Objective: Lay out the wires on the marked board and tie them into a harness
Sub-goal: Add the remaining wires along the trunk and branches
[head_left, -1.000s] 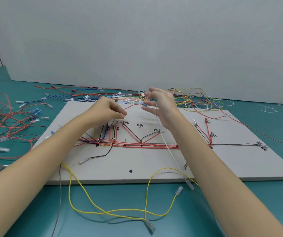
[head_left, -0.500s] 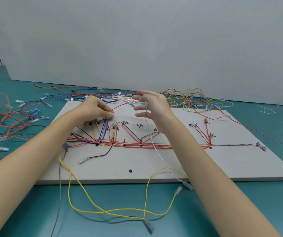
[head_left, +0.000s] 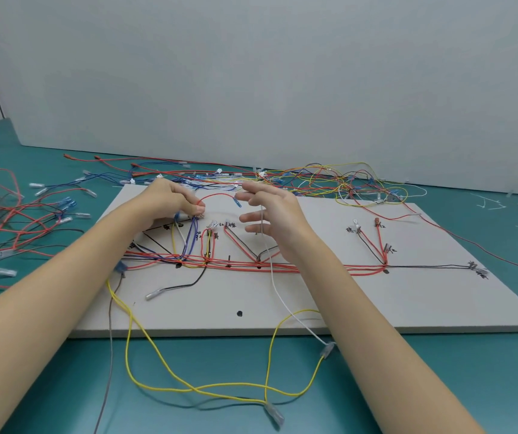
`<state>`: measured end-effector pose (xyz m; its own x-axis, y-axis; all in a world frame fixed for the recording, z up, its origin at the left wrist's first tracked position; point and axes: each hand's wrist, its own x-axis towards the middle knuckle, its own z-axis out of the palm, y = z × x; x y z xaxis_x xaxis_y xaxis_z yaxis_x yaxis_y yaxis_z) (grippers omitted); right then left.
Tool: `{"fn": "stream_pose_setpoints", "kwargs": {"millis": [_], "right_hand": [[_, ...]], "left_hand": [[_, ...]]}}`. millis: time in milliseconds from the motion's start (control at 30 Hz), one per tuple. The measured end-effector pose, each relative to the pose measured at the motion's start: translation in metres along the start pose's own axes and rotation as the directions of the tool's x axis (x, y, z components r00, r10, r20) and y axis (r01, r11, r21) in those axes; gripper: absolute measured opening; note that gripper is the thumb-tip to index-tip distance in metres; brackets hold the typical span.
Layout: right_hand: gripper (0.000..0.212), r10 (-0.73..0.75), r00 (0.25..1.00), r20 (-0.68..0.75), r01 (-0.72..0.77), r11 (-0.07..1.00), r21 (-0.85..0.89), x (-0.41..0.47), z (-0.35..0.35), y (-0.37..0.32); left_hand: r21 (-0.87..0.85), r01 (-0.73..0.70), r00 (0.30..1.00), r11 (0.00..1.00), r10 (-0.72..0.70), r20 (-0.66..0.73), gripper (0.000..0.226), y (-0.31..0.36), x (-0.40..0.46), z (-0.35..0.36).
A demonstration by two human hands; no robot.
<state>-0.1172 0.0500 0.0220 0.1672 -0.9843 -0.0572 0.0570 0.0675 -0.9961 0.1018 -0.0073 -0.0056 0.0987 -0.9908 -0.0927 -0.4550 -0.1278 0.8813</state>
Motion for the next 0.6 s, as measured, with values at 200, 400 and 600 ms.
{"fn": "stream_pose_setpoints", "kwargs": {"millis": [200,400,600], "right_hand": [[0.034,0.004,1.000,-0.001,-0.004,1.000,-0.025,-0.003,-0.007,0.011],[0.035,0.009,1.000,0.030,-0.007,0.998,-0.067,-0.005,-0.007,0.011],[0.035,0.045,0.999,0.024,-0.043,0.996,-0.083,-0.008,-0.008,0.012]], "left_hand": [[0.042,0.100,0.994,0.994,-0.102,0.038,0.012,0.006,0.003,-0.004],[0.128,0.084,0.995,0.988,-0.091,0.043,0.016,0.003,0.006,-0.010],[0.171,0.000,0.998,0.985,-0.011,0.066,0.011,-0.001,0.003,-0.011]]}}
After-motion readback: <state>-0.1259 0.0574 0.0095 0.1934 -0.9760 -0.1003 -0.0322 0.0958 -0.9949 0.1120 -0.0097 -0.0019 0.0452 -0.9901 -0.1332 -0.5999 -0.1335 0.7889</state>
